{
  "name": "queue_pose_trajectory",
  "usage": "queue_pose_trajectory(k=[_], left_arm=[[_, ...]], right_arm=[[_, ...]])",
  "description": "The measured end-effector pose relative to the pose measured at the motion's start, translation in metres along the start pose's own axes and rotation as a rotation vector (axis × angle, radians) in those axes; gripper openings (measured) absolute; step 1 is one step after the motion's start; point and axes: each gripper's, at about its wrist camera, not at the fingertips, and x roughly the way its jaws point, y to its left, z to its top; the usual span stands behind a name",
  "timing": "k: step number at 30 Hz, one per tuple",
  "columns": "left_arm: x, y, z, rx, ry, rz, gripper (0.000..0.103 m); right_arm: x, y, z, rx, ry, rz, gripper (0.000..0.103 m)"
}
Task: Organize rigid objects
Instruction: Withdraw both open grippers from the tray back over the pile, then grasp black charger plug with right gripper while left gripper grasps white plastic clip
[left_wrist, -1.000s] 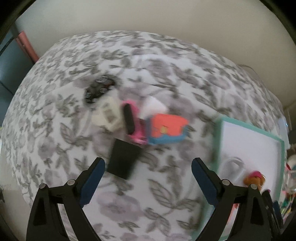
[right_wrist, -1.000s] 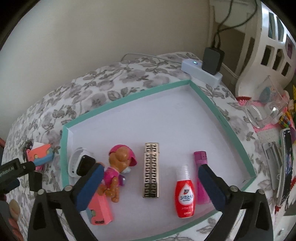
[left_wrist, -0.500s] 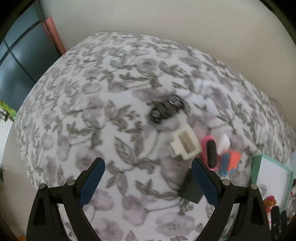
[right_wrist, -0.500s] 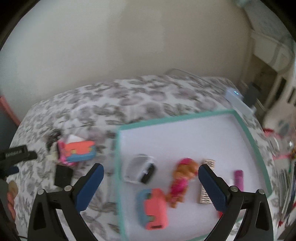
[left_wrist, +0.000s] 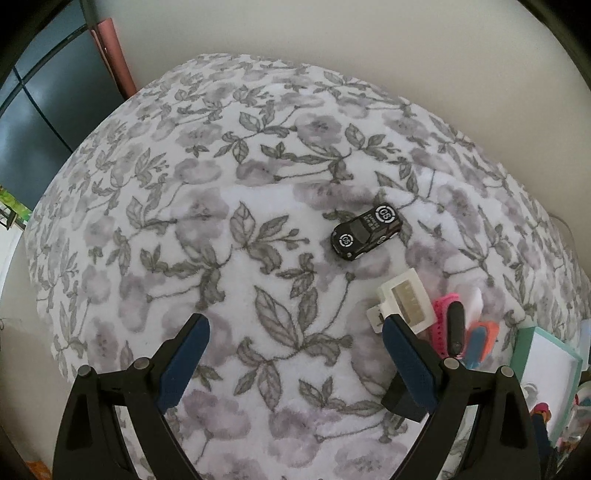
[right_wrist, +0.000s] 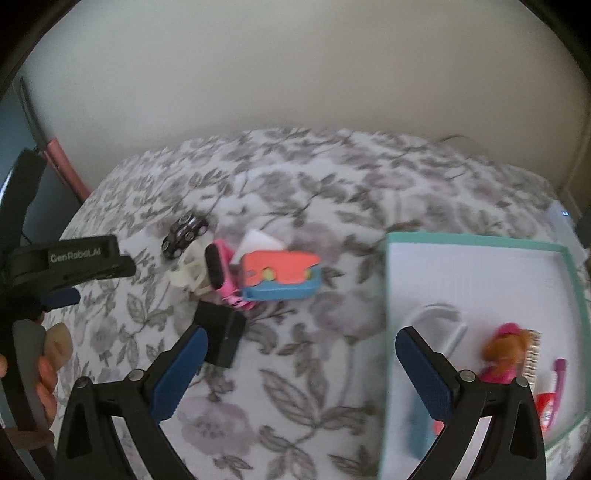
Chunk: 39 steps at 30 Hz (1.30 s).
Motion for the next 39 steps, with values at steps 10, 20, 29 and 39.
queue_pose_trajectory(k=[10,20,29,39], left_arm=[[0.029,0.011,0.009,-0.013,0.055,0.019,0.095],[0.039,0.025,0.02,-0.057,0.06,0.027,0.095],[0.044,0.017,0.024,-0.05,0.073,-0.051,0.095],[0.047,-0.019,0.025,-0.037,0.049,-0.18,0.095]], right_arm=[[0.038,0.029,-0.002,-0.032,0.075,0.047,0.103],[0.06,0.05,-0.004,-0.072,0.104,0.062,0.103],[0.078,0.052,-0.007,-0.095,0.119,0.002,0.103],[0.072,0.02,-0.006,-0.041,0.109,-0.049,0.103]])
